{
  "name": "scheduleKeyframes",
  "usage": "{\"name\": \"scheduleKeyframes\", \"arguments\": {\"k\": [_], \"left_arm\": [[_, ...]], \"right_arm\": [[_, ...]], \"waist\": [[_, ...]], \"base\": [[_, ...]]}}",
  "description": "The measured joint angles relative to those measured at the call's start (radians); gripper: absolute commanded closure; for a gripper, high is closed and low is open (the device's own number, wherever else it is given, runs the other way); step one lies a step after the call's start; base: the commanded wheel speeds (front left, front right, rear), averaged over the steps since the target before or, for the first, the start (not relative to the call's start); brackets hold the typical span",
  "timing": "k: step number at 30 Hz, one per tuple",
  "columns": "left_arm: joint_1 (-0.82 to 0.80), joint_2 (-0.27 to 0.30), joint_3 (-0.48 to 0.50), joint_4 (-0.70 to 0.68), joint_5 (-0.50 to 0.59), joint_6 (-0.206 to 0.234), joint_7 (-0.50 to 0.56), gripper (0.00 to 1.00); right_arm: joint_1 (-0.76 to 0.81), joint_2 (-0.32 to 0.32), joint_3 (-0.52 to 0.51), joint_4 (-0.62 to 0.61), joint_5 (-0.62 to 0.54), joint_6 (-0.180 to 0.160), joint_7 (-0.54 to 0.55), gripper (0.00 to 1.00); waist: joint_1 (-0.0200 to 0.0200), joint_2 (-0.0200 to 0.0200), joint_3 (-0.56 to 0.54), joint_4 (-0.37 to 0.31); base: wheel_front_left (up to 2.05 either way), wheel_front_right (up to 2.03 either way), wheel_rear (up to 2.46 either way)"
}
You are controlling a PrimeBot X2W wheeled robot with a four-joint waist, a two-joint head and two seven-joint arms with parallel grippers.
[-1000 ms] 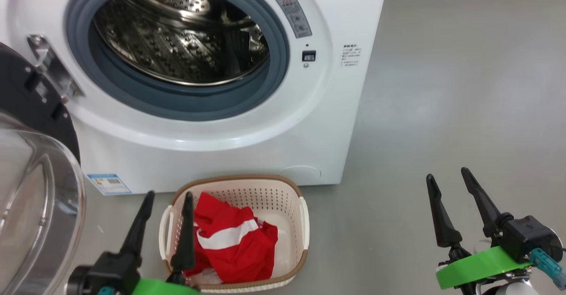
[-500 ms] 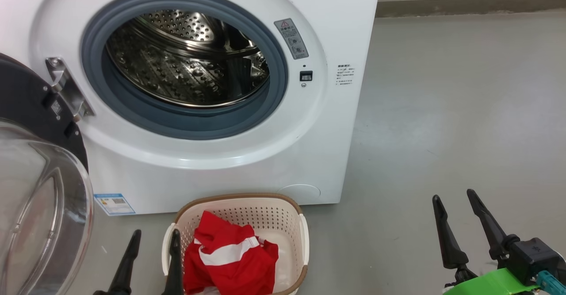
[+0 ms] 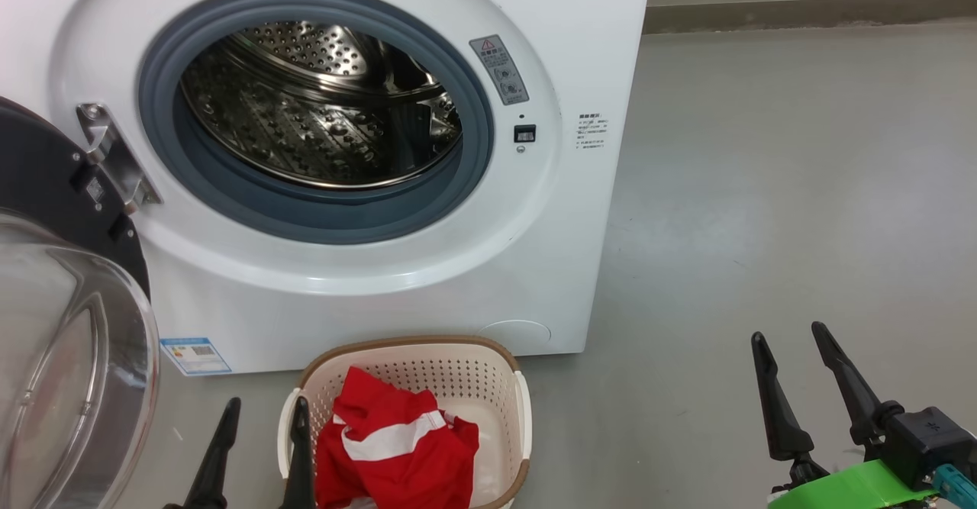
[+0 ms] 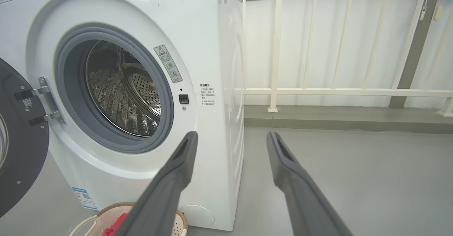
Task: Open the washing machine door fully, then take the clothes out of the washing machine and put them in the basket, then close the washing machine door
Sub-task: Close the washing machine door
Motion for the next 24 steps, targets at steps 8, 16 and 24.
{"name": "scheduleKeyframes", "arguments": {"k": [8, 16, 24], "left_arm": [[0.005, 0.0, -0.003, -0.001, 0.008, 0.0, 0.0, 0.0], [0.008, -0.001, -0.007, -0.008, 0.008, 0.0, 0.0, 0.0], [0.008, -0.003, -0.034, -0.006, 0.024, -0.002, 0.0, 0.0]], "right_arm": [[0.015, 0.0, -0.002, -0.002, -0.004, 0.0, 0.004, 0.0], [0.016, 0.0, -0.002, -0.003, -0.004, 0.0, 0.004, 0.0], [0.016, 0.0, -0.001, -0.007, -0.004, 0.0, 0.004, 0.0]], "waist": [[0.0, 0.0, -0.002, 0.001], [0.0, 0.0, 0.003, 0.008], [0.0, 0.0, 0.011, 0.017]], "base": [[-0.86, 0.86, 0.0], [-1.38, 1.38, 0.0], [-0.41, 0.41, 0.0]]}}
